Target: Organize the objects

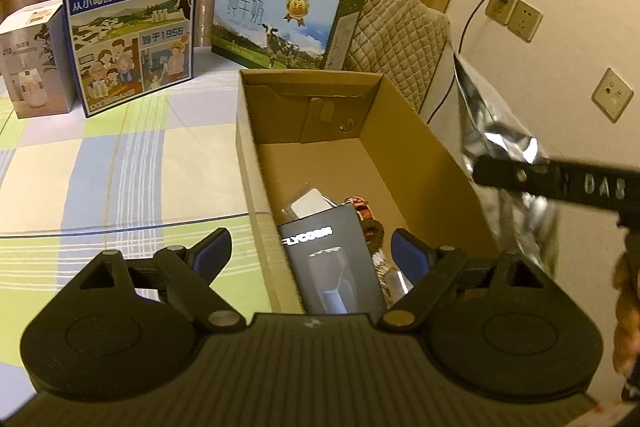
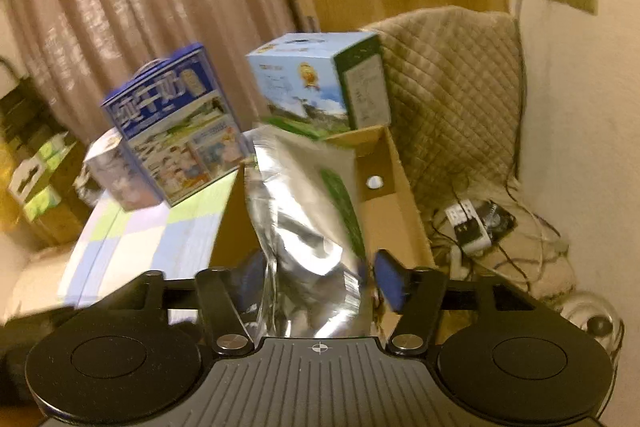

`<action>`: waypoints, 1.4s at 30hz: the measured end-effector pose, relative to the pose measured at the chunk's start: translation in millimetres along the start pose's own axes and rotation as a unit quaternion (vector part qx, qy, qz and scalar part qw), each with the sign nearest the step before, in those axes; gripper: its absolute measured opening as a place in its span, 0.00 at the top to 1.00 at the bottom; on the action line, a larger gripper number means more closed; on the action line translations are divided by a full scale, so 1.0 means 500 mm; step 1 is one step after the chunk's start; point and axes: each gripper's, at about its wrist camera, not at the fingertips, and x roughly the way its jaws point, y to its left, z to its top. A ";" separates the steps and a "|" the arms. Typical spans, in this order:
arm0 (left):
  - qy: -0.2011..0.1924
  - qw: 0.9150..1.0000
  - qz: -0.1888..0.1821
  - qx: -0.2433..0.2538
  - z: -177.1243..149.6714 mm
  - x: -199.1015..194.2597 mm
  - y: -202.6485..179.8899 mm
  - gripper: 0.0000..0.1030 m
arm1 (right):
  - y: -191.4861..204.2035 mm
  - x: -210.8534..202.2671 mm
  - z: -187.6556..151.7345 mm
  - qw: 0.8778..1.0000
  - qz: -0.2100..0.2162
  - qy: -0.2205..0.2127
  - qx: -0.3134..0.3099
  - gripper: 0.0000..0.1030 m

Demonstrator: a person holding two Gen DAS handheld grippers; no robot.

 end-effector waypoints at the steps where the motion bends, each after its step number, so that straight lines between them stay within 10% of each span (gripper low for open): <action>1: -0.001 1.000 0.002 0.000 -0.001 -0.002 0.002 0.16 | -0.002 -0.002 -0.001 1.000 0.006 -0.002 0.004 0.39; 19: -0.027 1.000 0.008 -0.008 -0.056 -0.102 0.017 0.01 | -0.046 -0.151 -0.140 0.998 -0.025 0.015 0.051 0.38; 42: -0.030 0.998 0.049 -0.028 -0.209 -0.264 0.003 0.01 | 0.057 -0.260 -0.268 0.998 -0.041 0.038 -0.035 0.38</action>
